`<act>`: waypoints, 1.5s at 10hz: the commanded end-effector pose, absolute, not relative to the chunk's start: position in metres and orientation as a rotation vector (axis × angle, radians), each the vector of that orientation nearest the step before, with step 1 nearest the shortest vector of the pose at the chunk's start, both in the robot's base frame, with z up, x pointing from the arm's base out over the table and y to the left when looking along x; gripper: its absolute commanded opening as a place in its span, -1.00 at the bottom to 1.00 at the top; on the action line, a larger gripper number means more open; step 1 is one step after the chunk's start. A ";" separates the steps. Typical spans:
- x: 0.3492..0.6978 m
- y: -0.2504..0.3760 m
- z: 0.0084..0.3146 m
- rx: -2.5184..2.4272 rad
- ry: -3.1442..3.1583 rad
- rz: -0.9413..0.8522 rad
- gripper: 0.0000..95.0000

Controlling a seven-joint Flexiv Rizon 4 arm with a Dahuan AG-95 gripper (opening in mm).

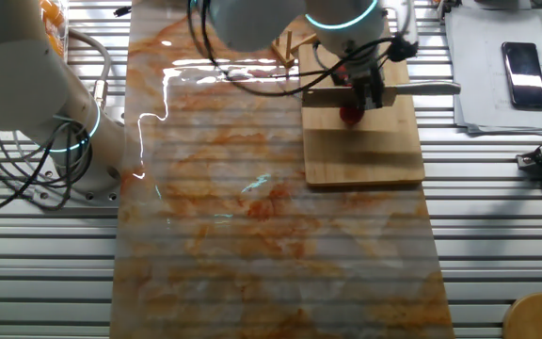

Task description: Chop the chili peppers

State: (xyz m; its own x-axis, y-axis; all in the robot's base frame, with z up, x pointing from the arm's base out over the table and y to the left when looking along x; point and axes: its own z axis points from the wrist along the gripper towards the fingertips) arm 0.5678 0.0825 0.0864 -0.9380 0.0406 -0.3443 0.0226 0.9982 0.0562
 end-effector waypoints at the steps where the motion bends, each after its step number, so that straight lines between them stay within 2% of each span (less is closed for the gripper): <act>1: 0.584 0.093 0.055 0.041 2.807 0.106 -1.00; 4: 0.593 0.095 0.041 0.046 2.785 0.092 -1.00; 8: 0.593 0.087 0.050 0.026 2.805 0.072 -1.00; 10: 0.593 0.089 0.052 0.051 2.788 0.158 -1.00; 11: 0.593 0.090 0.052 0.039 2.800 0.120 -1.00; 15: 0.575 0.082 0.043 -0.031 2.826 0.087 -1.00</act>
State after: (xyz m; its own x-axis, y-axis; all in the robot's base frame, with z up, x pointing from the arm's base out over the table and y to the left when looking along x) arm 0.5871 0.0882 0.0458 -0.9321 0.0204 -0.3615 -0.0183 0.9945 0.1033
